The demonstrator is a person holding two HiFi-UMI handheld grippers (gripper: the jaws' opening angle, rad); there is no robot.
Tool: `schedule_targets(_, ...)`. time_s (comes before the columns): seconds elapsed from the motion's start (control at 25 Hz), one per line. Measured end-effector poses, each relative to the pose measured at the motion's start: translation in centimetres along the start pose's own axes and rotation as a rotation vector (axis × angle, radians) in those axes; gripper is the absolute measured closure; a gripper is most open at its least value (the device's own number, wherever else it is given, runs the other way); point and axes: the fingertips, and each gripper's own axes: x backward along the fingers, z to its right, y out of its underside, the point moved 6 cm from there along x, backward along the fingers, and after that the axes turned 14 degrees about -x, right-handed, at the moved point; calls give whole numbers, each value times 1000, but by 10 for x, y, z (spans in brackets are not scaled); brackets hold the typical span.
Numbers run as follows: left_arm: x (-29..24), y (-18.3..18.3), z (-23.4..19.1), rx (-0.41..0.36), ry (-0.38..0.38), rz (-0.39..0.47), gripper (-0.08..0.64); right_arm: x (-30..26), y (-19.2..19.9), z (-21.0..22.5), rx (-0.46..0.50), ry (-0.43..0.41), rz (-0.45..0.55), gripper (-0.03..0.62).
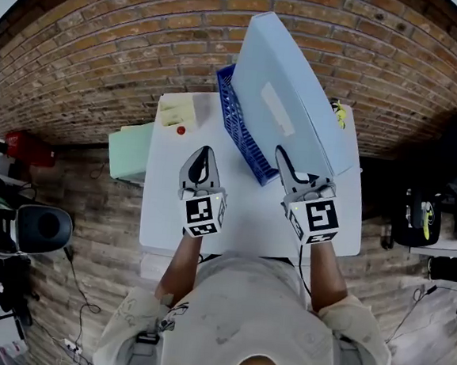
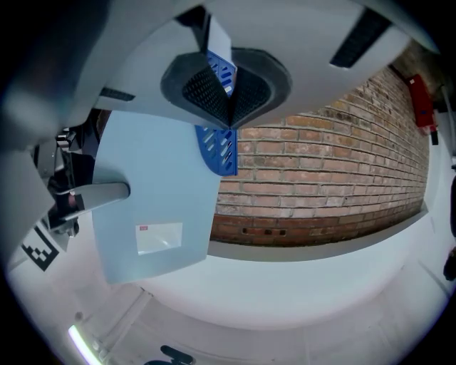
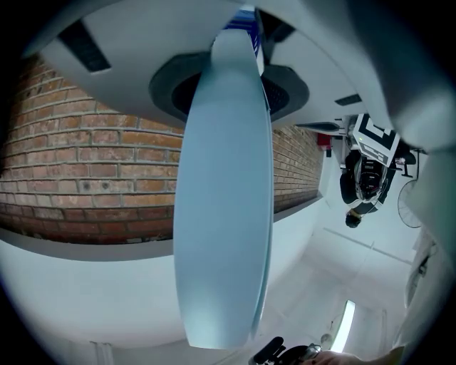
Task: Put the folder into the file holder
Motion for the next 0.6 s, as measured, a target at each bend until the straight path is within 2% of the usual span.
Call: schedule_targets(0.6, 6, 11, 9, 1, 14, -33, 552, -33, 70, 10, 4, 26, -170, 436)
